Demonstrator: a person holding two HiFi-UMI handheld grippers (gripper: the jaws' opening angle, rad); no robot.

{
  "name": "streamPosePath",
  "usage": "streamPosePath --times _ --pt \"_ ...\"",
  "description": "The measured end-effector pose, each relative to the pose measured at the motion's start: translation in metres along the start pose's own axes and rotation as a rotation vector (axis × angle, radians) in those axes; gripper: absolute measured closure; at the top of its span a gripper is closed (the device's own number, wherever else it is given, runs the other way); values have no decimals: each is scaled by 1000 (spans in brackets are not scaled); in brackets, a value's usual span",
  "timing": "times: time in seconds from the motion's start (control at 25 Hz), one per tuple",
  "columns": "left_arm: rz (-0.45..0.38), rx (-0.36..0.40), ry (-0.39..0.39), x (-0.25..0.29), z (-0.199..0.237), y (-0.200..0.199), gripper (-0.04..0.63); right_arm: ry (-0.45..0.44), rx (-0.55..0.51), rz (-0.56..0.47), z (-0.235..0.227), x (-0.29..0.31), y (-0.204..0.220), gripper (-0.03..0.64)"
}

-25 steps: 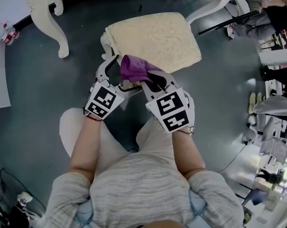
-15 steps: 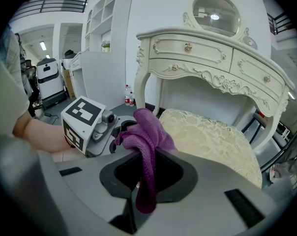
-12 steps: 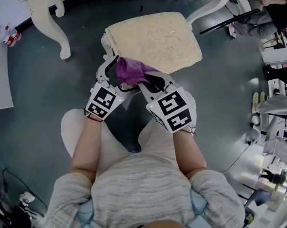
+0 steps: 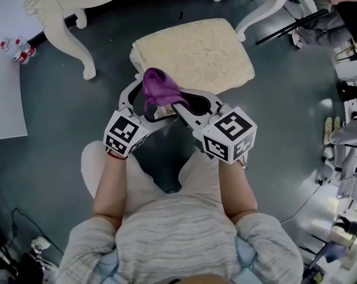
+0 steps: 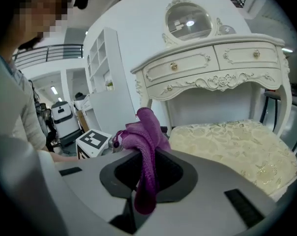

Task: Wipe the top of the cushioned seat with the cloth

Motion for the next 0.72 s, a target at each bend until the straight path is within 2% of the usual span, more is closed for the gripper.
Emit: streamPosePath --times 0.16,0.44,0.6,0.72 --pt "-59 -31 -12 -12 3 -18 3 -29 48 -93 -11 -11 -6 563" --pt "-114 41 -51 -23 21 -67 7 63 99 -253 -57 -49 -13 563" --pt "-105 85 -46 -15 28 -85 9 106 130 -346 -85 -73 -14 563" --pt "-107 90 -28 -6 24 -94 30 147 140 -394 -103 -93 -12 563"
Point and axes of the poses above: the fingertips, and each gripper's own axes: x forward along the fingers, z to its left, y out of its underside, the point moved 6 cm from there along -x, backward along the fingers, and after that the axes turned 1 degree about z, right-handed, at the moved point
